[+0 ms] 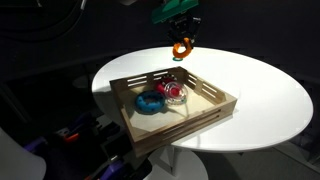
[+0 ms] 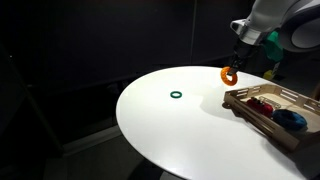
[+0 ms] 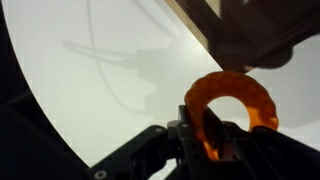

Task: Put the orange object on top of the table

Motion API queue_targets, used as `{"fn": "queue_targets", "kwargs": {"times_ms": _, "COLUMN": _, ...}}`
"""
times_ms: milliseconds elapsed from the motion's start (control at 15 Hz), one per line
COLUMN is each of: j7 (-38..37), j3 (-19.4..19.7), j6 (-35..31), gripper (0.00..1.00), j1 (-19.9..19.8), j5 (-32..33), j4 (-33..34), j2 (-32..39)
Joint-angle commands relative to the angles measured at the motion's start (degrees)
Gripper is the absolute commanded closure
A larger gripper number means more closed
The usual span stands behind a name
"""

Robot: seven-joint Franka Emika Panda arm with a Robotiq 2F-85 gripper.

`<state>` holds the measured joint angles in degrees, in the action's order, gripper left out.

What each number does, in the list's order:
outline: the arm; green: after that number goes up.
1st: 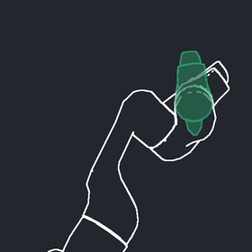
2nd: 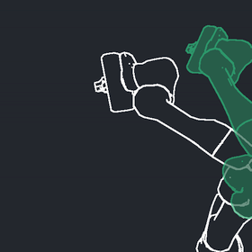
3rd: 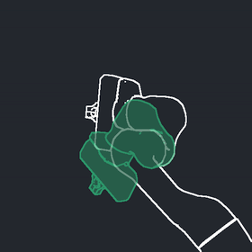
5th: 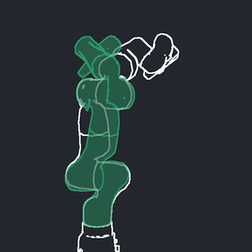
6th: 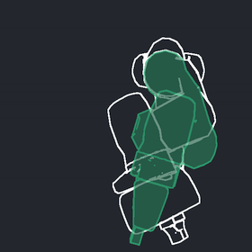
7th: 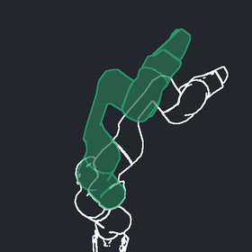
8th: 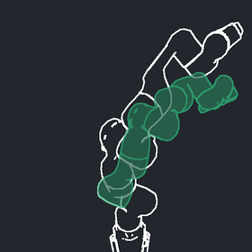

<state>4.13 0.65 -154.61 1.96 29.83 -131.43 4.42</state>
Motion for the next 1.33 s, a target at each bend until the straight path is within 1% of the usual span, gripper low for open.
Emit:
{"fn": "queue_targets", "kwargs": {"times_ms": 0, "j7": 0.2, "j3": -2.5, "j6": -0.6, "gripper": 0.94, "j1": 1.6, "j5": -5.6, "j4": -1.1, "j2": -0.9}}
{"fn": "queue_targets", "kwargs": {"times_ms": 133, "j7": 1.3, "j3": -4.0, "j6": -0.5, "gripper": 0.94, "j1": 2.6, "j5": -9.7, "j4": -2.2, "j2": -1.3}}
{"fn": "queue_targets", "kwargs": {"times_ms": 467, "j7": 4.0, "j3": -7.3, "j6": 2.7, "gripper": 0.94, "j1": 4.6, "j5": -18.8, "j4": -5.0, "j2": -2.5}}
{"fn": "queue_targets", "kwargs": {"times_ms": 733, "j7": 5.9, "j3": -8.8, "j6": 7.3, "gripper": 0.94, "j1": 5.5, "j5": -24.3, "j4": -7.6, "j2": -4.4}}
{"fn": "queue_targets", "kwargs": {"times_ms": 867, "j7": 6.3, "j3": -8.9, "j6": 10.3, "gripper": 0.94, "j1": 5.8, "j5": -25.2, "j4": -9.0, "j2": -5.5}}
{"fn": "queue_targets", "kwargs": {"times_ms": 933, "j7": 6.5, "j3": -8.9, "j6": 11.7, "gripper": 0.88, "j1": 5.9, "j5": -25.5, "j4": -9.5, "j2": -6.0}}
{"fn": "queue_targets", "kwargs": {"times_ms": 1000, "j7": 6.5, "j3": -8.7, "j6": 12.7, "gripper": 0.58, "j1": 5.9, "j5": -24.9, "j4": -9.9, "j2": -6.5}}
{"fn": "queue_targets", "kwargs": {"times_ms": 1067, "j7": 6.0, "j3": -8.5, "j6": 13.1, "gripper": 0.57, "j1": 5.8, "j5": -23.5, "j4": -10.4, "j2": -7.0}}
{"fn": "queue_targets", "kwargs": {"times_ms": 1200, "j7": 6.2, "j3": -8.0, "j6": 13.5, "gripper": 0.44, "j1": 5.5, "j5": -21.9, "j4": -10.8, "j2": -7.9}}
{"fn": "queue_targets", "kwargs": {"times_ms": 1267, "j7": 6.2, "j3": -7.7, "j6": 14.0, "gripper": 0.35, "j1": 5.2, "j5": -21.1, "j4": -10.7, "j2": -8.2}}
